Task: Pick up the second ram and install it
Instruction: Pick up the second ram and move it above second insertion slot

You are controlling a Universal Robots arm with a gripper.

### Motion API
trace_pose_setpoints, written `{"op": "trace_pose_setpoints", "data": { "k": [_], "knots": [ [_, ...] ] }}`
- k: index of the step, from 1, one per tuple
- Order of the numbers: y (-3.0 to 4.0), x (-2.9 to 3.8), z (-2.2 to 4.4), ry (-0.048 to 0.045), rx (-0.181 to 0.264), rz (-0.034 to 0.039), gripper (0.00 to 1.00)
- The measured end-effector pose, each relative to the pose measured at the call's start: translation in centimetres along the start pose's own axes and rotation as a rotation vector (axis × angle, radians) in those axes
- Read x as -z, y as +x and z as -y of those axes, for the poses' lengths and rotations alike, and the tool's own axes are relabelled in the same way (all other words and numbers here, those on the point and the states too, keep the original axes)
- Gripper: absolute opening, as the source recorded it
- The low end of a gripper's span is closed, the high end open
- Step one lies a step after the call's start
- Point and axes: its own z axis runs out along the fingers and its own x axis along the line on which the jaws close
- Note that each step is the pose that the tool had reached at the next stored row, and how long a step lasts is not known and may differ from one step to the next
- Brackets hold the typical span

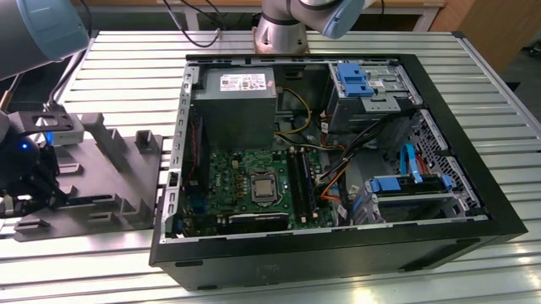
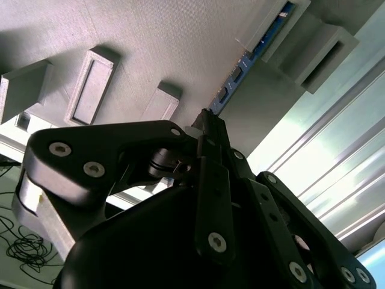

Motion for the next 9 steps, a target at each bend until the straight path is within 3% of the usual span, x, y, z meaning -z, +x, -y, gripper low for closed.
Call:
{"op": "trace_pose_setpoints", "data": {
  "k": [9],
  "knots": [
    [-0.01,0.48,-0.02,0.0000,0.000,-0.0001,0.11]
  ]
}}
